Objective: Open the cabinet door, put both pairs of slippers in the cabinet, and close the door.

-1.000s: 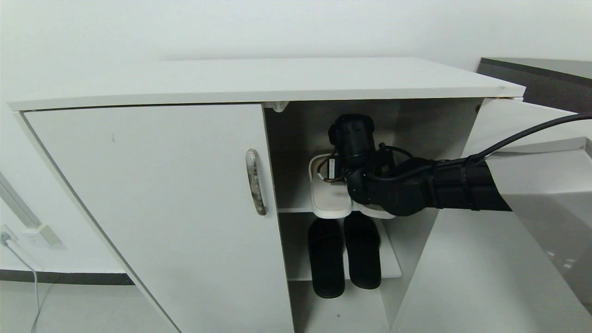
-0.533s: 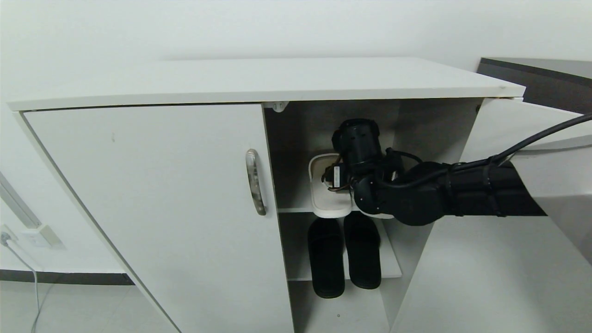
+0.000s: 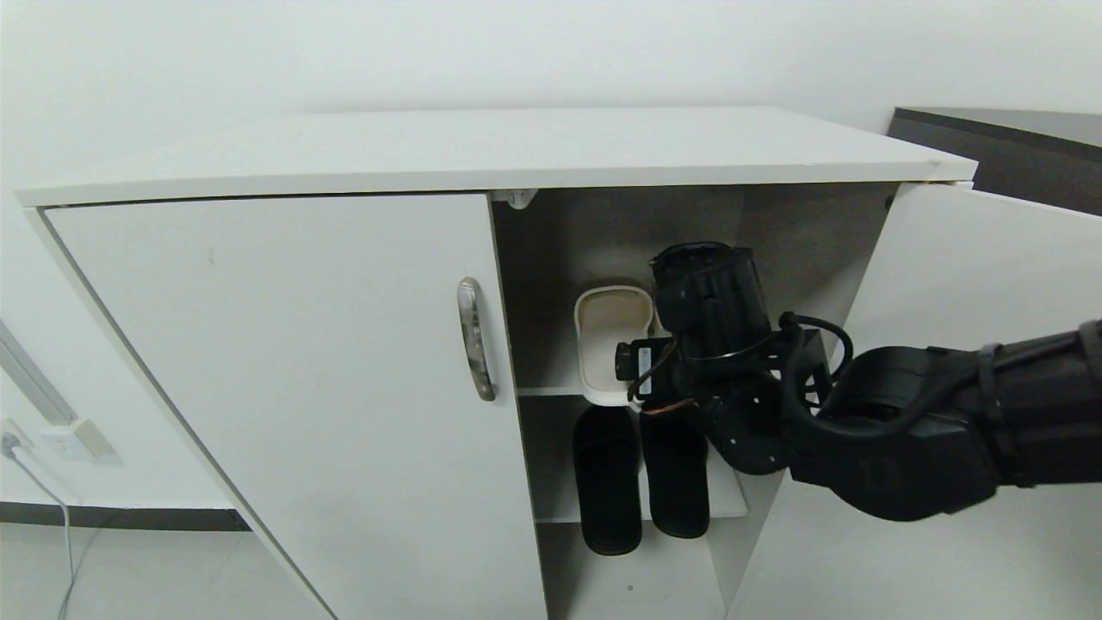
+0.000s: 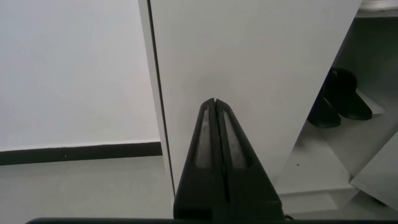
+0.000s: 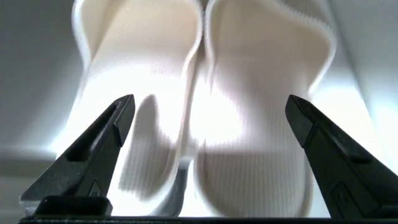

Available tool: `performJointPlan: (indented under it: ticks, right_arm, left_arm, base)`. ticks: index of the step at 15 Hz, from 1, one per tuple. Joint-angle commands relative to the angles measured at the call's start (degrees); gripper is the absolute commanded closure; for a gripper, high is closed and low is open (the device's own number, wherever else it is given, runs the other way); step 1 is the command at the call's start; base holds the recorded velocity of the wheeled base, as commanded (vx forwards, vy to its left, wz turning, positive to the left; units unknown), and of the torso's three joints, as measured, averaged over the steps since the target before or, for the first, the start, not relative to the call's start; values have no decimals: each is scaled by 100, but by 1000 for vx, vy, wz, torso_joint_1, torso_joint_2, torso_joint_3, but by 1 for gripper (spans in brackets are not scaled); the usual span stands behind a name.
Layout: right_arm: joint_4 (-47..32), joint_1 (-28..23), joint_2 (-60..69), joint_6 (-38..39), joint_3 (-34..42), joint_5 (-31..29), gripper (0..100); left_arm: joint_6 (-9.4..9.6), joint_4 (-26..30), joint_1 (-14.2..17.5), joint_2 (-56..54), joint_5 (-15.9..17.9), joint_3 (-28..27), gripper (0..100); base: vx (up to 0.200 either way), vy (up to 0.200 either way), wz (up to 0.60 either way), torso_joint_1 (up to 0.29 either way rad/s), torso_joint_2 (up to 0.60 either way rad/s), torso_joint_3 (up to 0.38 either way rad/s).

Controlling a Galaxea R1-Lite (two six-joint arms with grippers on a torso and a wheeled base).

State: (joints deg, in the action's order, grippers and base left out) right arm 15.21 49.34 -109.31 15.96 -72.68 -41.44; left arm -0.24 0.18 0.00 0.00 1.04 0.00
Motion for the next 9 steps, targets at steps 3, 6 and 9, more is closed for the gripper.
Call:
performJointPlan:
  ticks: [3,6,9]
  right_arm:
    - [948,164,534,-5,1019,92,0]
    - [1212,278,639,-14,1248,101,100]
    - [1238,331,710,-31,1335,101,100]
  left_arm:
    - [7,-1,0,0,2,0,100]
    - [7,-1,0,9,2,0,100]
    - [7,-1,0,9,2,0,100]
  base:
    - [0,0,0,0,0,0]
    - [0,0,0,0,0,0]
    - [0,0,0,0,0,0]
